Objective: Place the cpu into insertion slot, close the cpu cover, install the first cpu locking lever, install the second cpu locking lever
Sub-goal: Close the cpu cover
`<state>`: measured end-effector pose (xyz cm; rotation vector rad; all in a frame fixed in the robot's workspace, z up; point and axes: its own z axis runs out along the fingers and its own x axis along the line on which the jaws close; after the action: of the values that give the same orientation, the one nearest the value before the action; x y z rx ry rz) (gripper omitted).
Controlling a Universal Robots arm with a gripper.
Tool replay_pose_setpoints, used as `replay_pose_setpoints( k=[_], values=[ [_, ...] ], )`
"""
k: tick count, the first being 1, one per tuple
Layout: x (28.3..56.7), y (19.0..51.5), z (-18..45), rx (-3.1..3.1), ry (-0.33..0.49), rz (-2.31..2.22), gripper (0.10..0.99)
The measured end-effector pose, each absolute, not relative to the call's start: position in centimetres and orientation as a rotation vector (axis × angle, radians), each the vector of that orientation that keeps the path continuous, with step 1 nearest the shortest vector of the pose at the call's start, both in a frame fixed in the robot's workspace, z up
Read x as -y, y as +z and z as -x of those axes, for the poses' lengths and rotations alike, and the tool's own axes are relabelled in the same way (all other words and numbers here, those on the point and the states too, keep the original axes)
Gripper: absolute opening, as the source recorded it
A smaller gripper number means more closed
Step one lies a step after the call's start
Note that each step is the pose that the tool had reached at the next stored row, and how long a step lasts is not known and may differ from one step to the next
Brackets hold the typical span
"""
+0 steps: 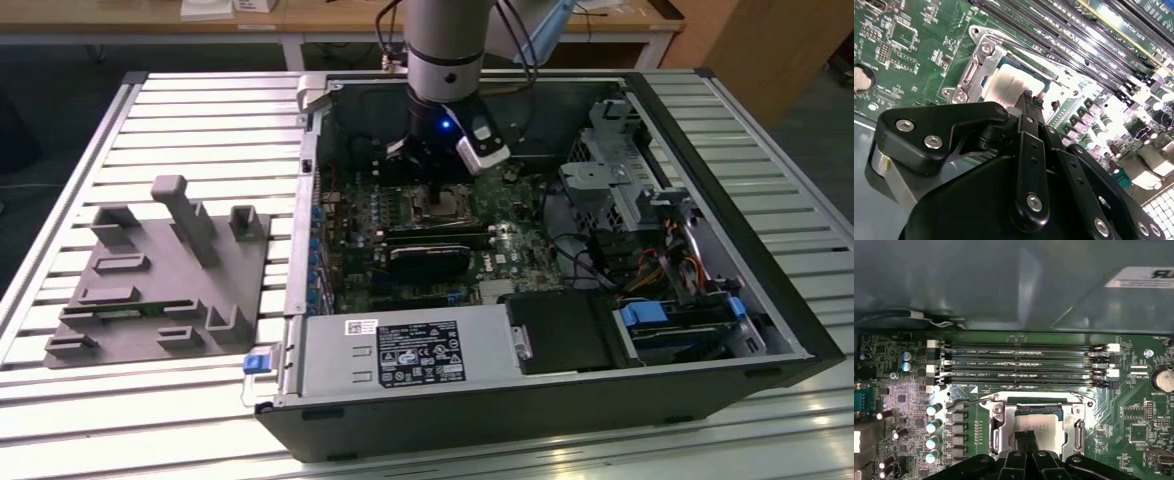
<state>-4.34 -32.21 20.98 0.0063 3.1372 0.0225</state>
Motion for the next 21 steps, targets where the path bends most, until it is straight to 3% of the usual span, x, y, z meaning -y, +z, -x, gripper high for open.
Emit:
replay_pose_setpoints(
  k=[21],
  values=[
    [32.2, 20.1, 6.3, -3.125, 0.022, -0.006, 0.106]
  ],
)
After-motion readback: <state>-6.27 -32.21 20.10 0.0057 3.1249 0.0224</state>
